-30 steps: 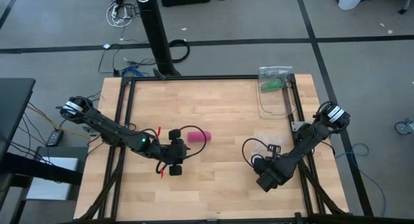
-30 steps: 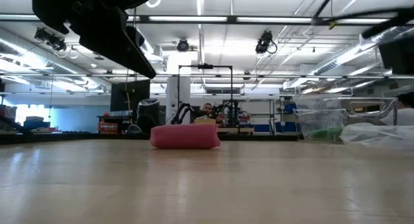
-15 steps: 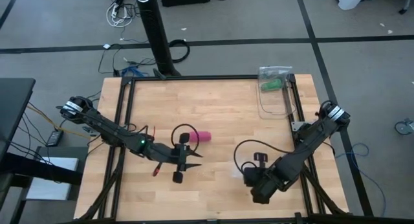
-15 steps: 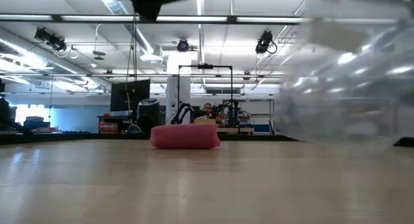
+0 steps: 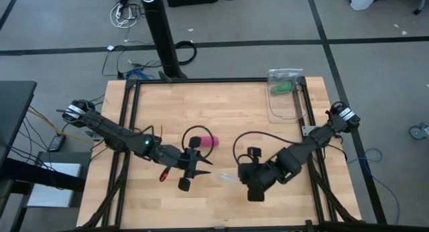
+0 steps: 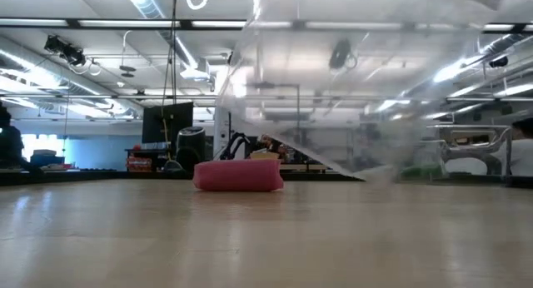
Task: Roll bandage
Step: Prepare the transparent zip bag
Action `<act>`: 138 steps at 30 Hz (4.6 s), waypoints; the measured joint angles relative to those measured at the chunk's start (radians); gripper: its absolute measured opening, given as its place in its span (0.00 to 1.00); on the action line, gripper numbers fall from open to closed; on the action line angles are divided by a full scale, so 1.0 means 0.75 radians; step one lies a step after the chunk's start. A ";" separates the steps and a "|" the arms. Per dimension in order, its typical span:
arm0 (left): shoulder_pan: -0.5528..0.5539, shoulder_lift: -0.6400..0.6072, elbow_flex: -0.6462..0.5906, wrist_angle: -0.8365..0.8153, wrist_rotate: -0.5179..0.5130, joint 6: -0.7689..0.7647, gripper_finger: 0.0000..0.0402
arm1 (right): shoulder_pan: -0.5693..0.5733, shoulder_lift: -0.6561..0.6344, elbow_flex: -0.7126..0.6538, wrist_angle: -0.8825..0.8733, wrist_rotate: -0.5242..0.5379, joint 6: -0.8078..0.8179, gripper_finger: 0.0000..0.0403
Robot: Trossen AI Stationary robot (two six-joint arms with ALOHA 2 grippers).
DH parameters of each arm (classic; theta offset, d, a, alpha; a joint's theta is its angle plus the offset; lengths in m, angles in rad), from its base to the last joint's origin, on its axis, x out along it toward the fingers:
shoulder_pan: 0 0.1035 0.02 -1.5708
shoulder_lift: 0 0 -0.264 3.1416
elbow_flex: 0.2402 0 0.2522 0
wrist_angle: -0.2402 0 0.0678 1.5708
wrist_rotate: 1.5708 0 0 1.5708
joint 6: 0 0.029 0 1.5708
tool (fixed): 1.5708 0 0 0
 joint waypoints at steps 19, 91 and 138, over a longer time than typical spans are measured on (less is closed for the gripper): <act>0.109 0.066 -0.001 -0.037 0.170 -0.117 0.37 | -0.140 0.000 0.000 0.127 -0.018 -0.221 0.01; 0.081 -0.577 -0.601 0.484 -0.022 0.099 0.00 | -0.179 -0.461 -0.742 1.339 0.414 -0.597 0.25; 0.204 -0.399 -0.607 0.609 -0.147 0.122 0.00 | -0.594 -0.149 -0.730 1.845 -0.358 -0.719 0.01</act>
